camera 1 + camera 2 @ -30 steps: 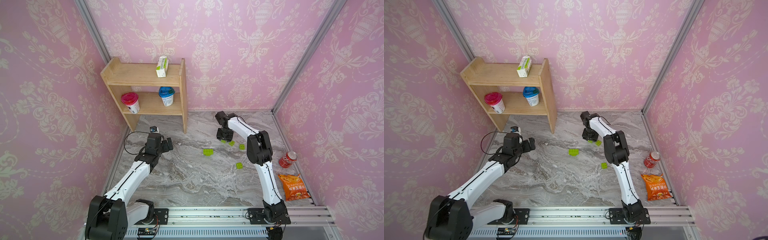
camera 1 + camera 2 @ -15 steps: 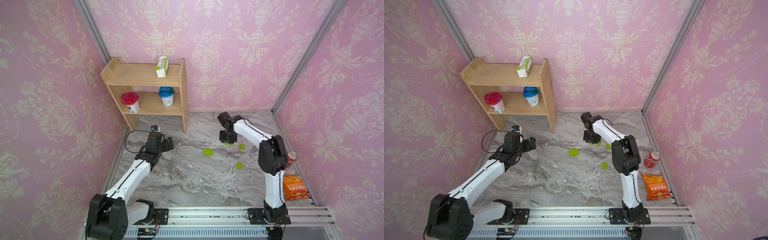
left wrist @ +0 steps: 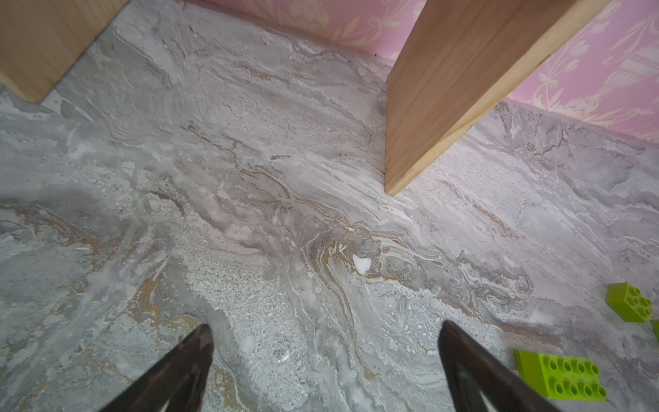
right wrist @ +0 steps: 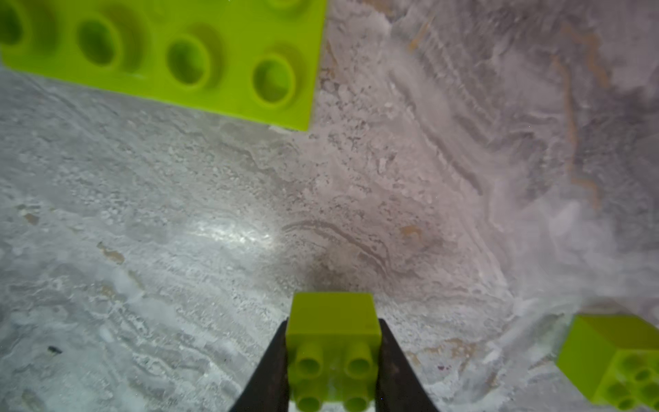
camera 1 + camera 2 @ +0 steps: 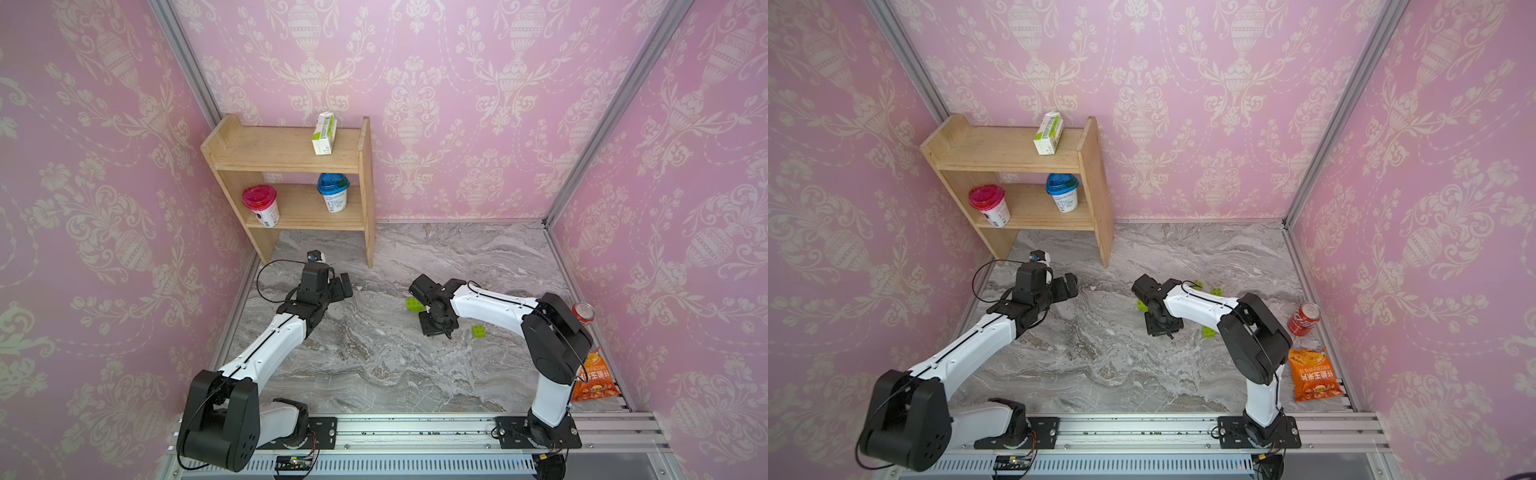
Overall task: Assemble the letter v with lego
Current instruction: Place the lego brick at the center of the board, then pick up the lego brick from the center of the board.
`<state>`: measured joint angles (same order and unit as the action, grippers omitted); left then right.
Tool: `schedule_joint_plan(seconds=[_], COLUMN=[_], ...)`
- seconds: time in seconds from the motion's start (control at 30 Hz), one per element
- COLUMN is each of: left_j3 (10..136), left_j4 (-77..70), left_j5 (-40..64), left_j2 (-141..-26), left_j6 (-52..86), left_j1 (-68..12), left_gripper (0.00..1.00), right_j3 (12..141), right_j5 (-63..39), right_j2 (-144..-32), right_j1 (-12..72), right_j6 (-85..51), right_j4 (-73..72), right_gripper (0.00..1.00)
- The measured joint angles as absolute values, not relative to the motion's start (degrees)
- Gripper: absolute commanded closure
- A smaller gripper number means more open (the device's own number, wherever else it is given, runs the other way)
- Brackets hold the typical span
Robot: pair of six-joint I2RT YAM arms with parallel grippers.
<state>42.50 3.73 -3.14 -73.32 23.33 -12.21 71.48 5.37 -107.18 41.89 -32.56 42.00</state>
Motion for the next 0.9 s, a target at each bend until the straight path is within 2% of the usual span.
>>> schedule_joint_plan(seconds=[0.27,0.4,0.5,0.63,0.8,0.9], left_j3=[42.5,42.5,42.5,42.5,42.0,41.1], left_j4=[3.7,3.7,3.7,3.7,3.3,3.2], left_j5=[-1.8,-1.8,-1.8,-1.8,-1.8,-1.8], left_j2=[-74.3,-74.3,-74.3,-74.3,-74.1,-74.0], left_j6=[23.5,23.5,23.5,23.5,23.5,23.7], left_j1=[-12.3,-12.3,-12.3,-12.3,-12.3,-12.3], left_gripper=[0.01,0.01,0.01,0.01,0.01,0.01], right_j3=[71.3,71.3,71.6,72.5,74.0,75.5], right_j5=[5.4,5.3,5.3,5.3,5.4,5.9], right_j2=[-108.1,-108.1,-107.9,-104.4,-98.5,-99.0], right_j1=[41.9,41.9,41.7,39.0,27.3,21.8], right_j6=[-33.4,-34.8,-34.9,-34.9,-37.3,-39.4], right_j4=[39.7,39.9,41.7,44.9,46.1,45.7], right_gripper=[0.54,0.37,0.35,0.38,0.41,0.4])
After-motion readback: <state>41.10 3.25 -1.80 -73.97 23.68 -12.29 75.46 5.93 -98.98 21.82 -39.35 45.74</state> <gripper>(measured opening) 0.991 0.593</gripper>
